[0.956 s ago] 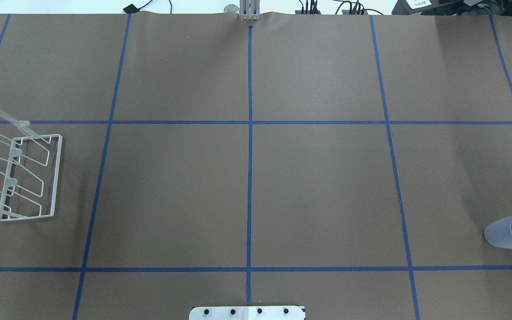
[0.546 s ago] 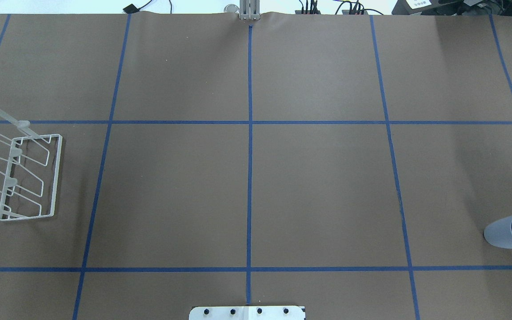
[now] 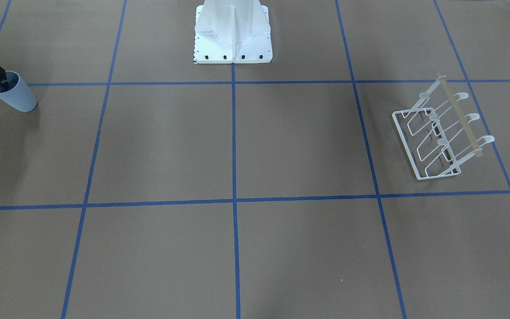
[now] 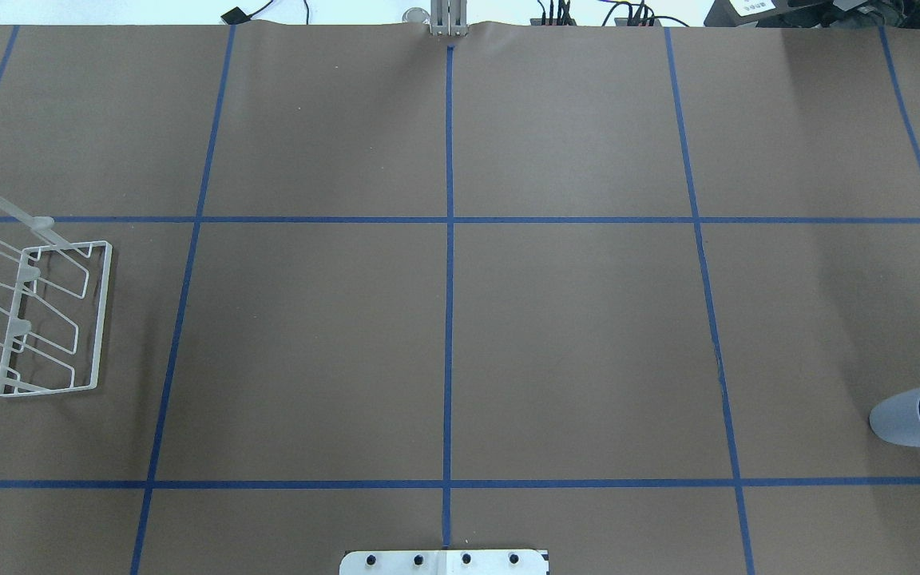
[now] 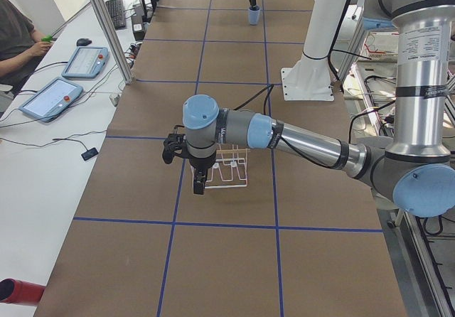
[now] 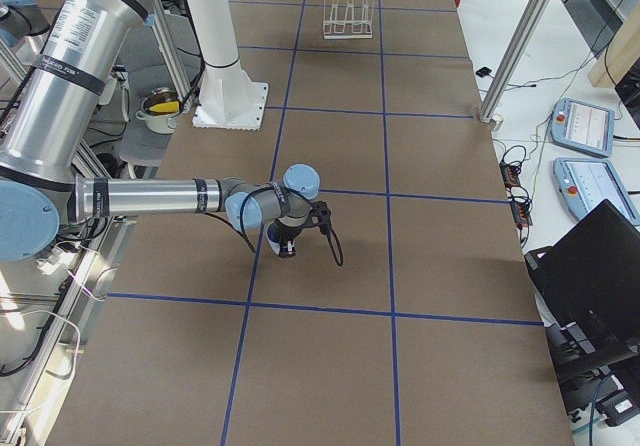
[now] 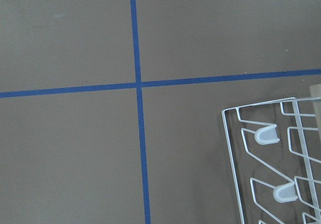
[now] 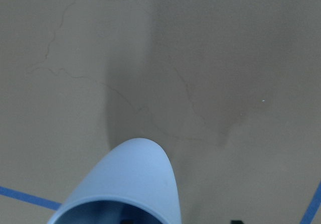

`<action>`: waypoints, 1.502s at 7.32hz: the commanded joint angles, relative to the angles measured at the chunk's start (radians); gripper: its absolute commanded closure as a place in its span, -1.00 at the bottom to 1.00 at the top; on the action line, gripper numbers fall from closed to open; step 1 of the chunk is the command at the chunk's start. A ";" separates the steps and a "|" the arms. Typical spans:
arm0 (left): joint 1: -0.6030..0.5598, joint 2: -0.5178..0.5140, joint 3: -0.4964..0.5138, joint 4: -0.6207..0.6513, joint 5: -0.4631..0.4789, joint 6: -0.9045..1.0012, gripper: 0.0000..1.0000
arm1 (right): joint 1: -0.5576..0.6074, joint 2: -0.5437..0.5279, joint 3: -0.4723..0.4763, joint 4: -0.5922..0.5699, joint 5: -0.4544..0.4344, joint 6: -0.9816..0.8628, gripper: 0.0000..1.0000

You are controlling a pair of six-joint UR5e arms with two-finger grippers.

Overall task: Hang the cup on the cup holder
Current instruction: 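Lower the right gripper onto the pale blue cup and close on it, then lift the cup with the right gripper and carry it toward the table center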

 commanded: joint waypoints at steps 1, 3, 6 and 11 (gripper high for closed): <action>0.000 0.000 -0.007 0.000 -0.001 0.001 -0.98 | 0.013 -0.016 0.050 -0.001 0.008 0.000 1.00; 0.002 0.005 -0.021 0.000 -0.002 0.001 -0.97 | 0.147 -0.011 0.089 -0.001 0.124 -0.004 1.00; 0.017 -0.032 -0.021 -0.011 -0.006 0.001 -0.98 | 0.168 0.246 0.030 0.002 0.259 0.104 1.00; 0.263 -0.156 -0.005 -0.401 -0.004 -0.500 -0.97 | 0.119 0.742 -0.097 0.002 0.247 0.563 1.00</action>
